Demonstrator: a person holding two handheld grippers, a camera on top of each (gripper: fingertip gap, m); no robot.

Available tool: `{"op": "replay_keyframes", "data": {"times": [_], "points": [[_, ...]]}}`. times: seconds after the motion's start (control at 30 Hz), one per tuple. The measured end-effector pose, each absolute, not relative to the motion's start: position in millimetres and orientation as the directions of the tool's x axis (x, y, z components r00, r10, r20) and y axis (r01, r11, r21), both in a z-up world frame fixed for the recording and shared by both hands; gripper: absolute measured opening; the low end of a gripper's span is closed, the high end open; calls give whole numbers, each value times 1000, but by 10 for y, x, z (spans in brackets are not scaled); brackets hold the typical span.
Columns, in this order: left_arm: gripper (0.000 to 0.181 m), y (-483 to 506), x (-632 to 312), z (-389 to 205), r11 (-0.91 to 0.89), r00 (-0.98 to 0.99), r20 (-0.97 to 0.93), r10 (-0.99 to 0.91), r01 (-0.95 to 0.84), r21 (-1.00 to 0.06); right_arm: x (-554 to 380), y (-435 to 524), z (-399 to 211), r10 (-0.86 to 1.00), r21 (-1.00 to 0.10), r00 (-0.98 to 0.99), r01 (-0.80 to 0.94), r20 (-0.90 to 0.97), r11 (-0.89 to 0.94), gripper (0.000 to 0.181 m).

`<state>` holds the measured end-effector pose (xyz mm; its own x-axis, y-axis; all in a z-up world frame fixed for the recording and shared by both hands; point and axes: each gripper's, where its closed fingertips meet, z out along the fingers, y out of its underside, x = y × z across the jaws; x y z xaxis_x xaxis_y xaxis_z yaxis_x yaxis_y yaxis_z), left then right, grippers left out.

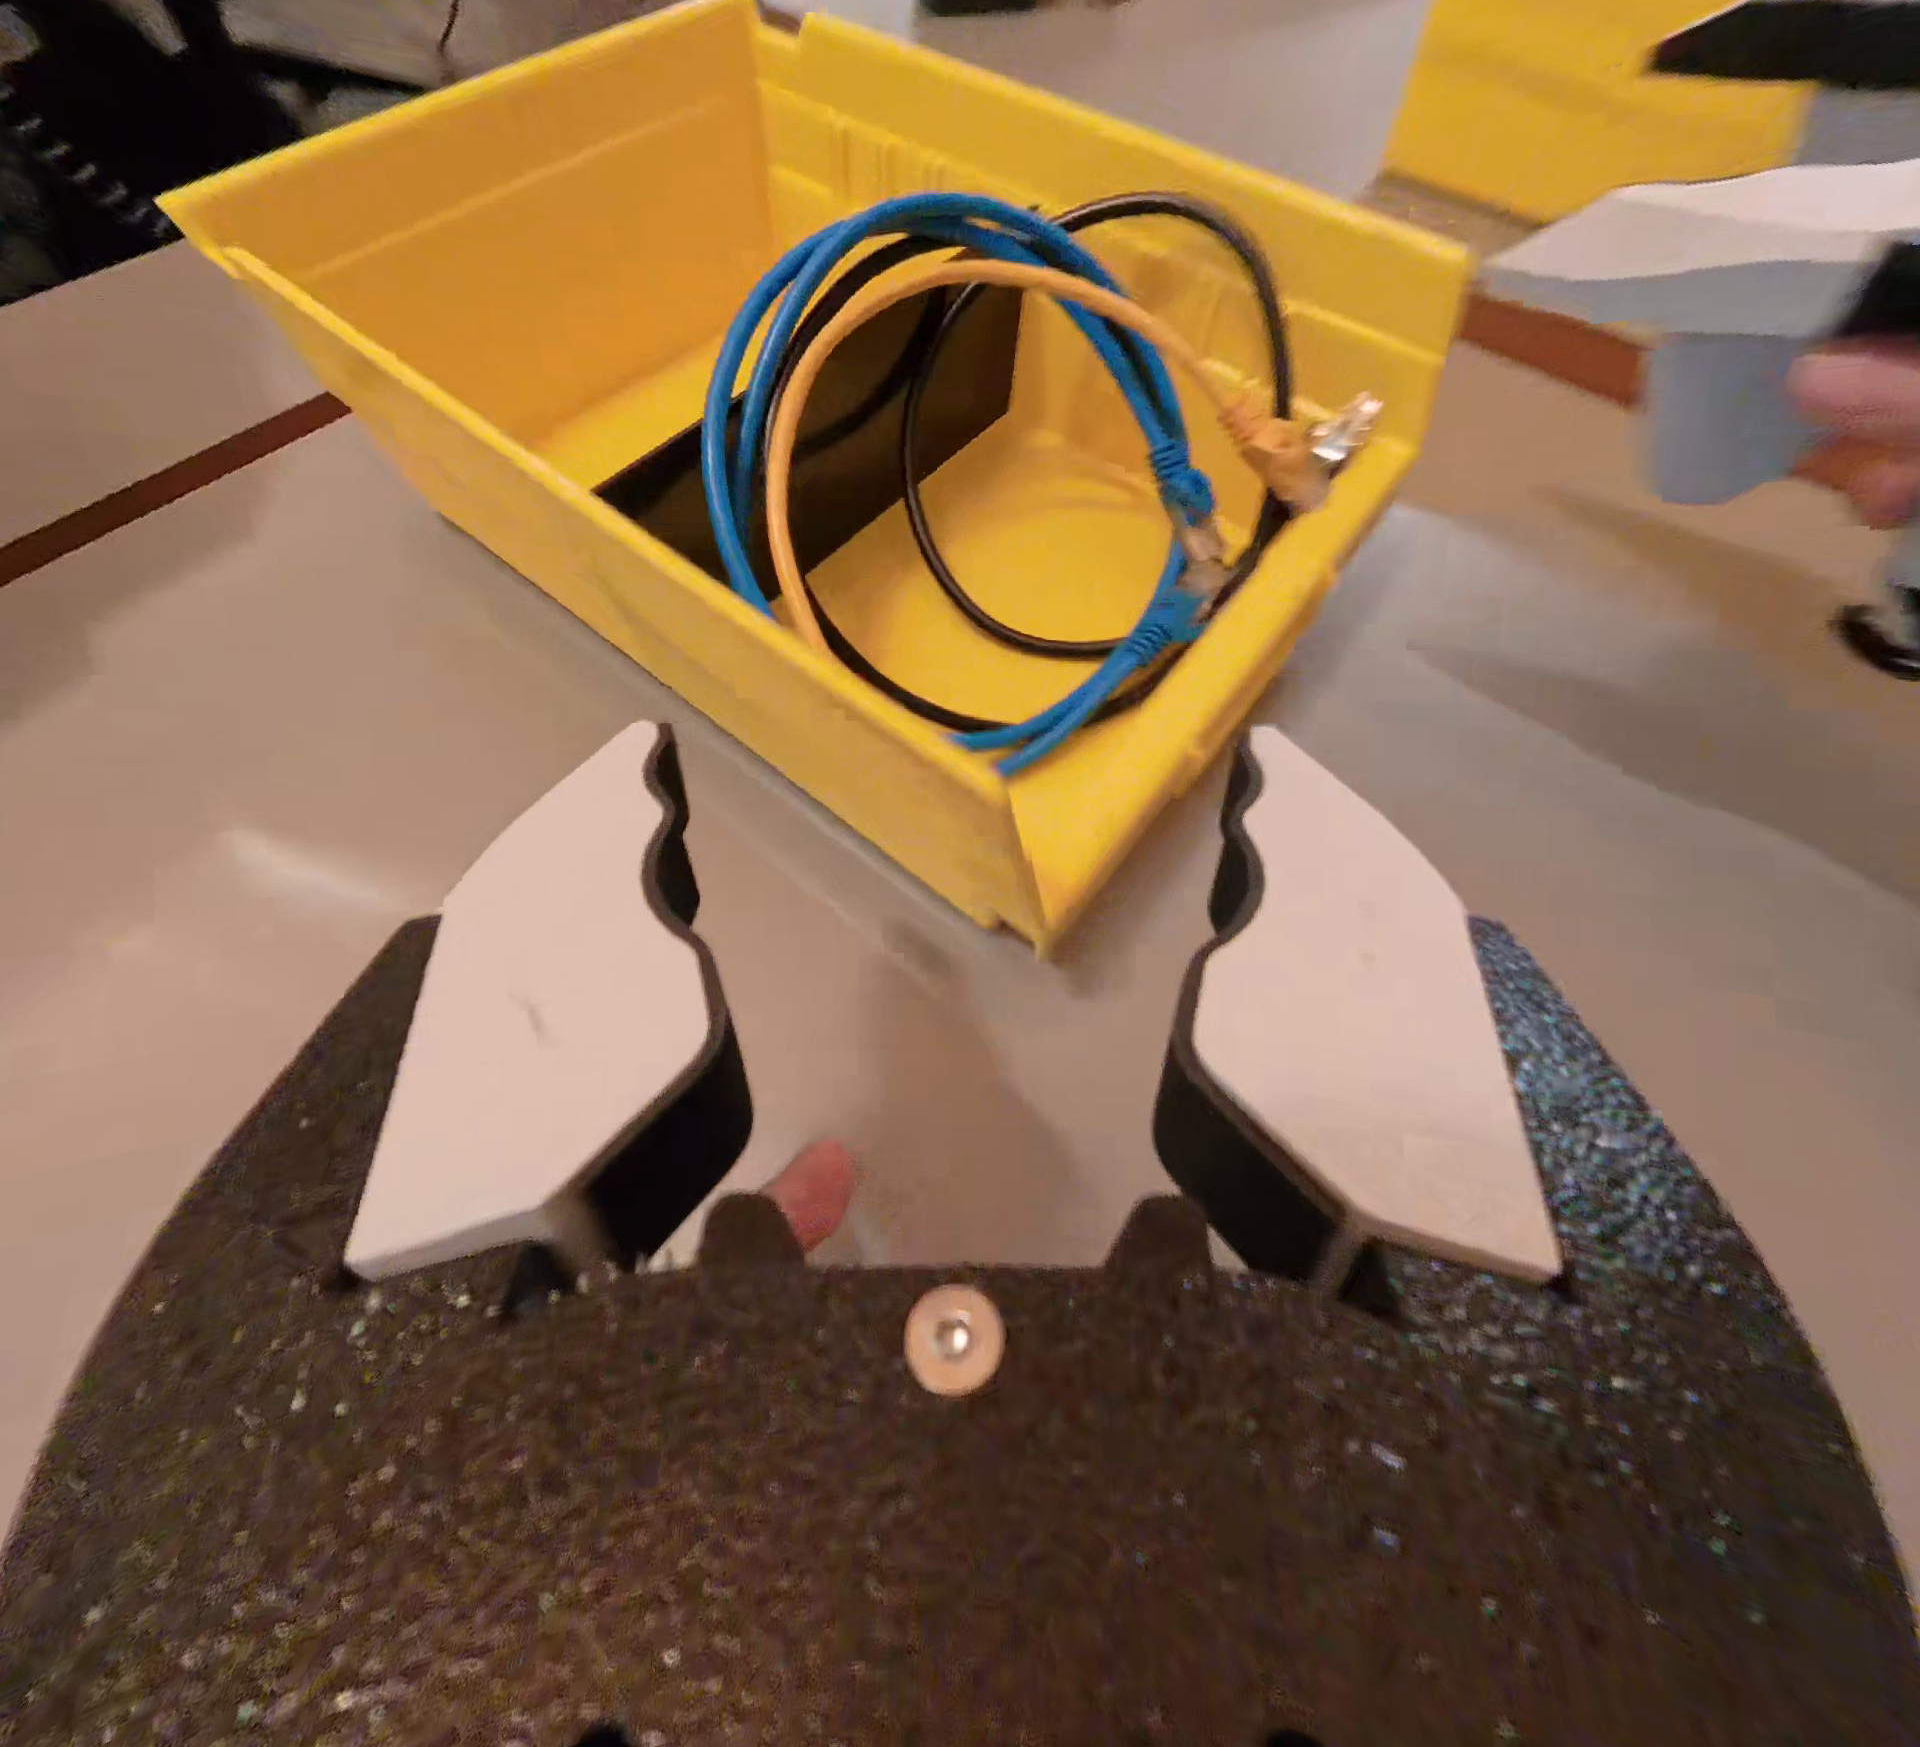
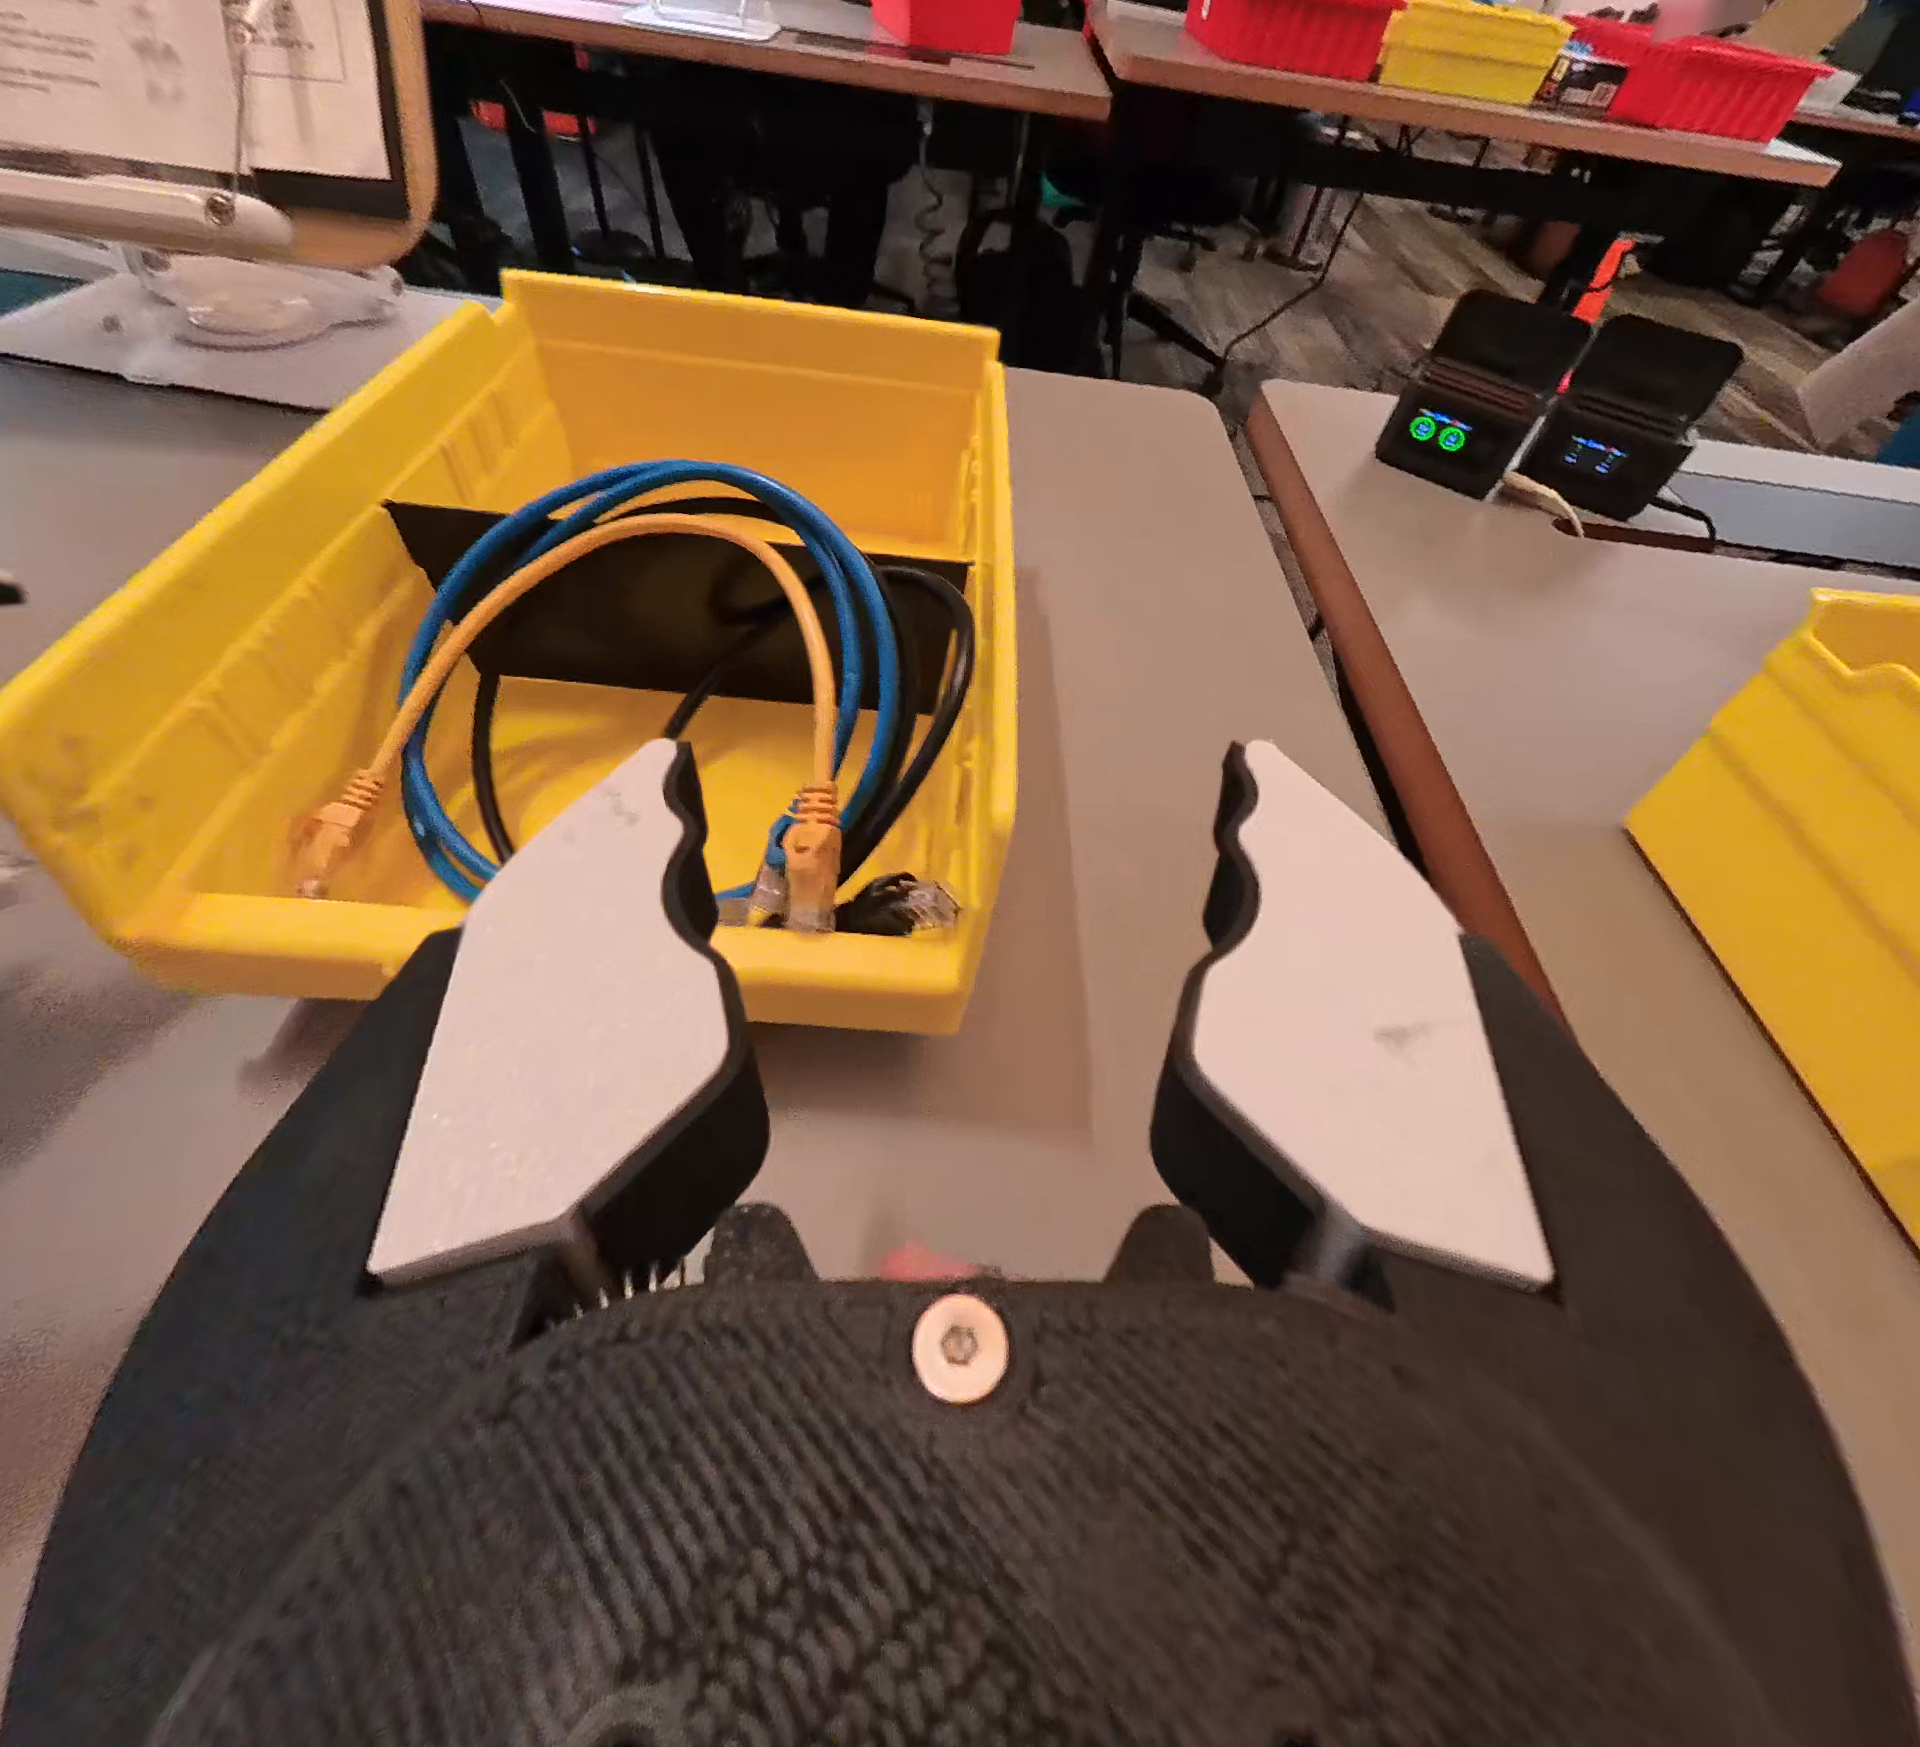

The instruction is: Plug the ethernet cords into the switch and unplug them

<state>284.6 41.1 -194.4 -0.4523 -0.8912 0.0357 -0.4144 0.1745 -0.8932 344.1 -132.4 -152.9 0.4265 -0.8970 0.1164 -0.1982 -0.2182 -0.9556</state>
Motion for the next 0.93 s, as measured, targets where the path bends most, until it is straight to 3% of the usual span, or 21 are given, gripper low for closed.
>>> {"op": "replay_keyframes", "data": {"times": [0.17,0.33,0.43,0.47,0.73,0.93], "points": [[97,318,3320,-2125,216,-340,-45,-939,-483,-848,3440,-1481,-1454,-909,-967,408,-187,82,-171,92],[45,742,3606,-2226,291,-209,-214,-954,-482,-826,3421,-1498,-1326,-909,-983,417,-163,13,-88,87],[9,1109,3640,-2186,205,-149,-152,-977,-480,-853,3382,-1444,-1249,-901,-986,434,-141,22,-92,86],[5,1216,3618,-2182,196,-168,-130,-977,-479,-856,3367,-1421,-1219,-898,-987,438,-131,32,-98,85],[4,2170,2459,-2165,202,-273,-66,-960,-504,-840,3182,-963,-1047,-842,-985,530,-72,95,-156,82],[3,3157,920,-2165,164,-300,16,-954,-565,-809,2774,149,-1058,-673,-984,734,-33,94,-173,84]]}}
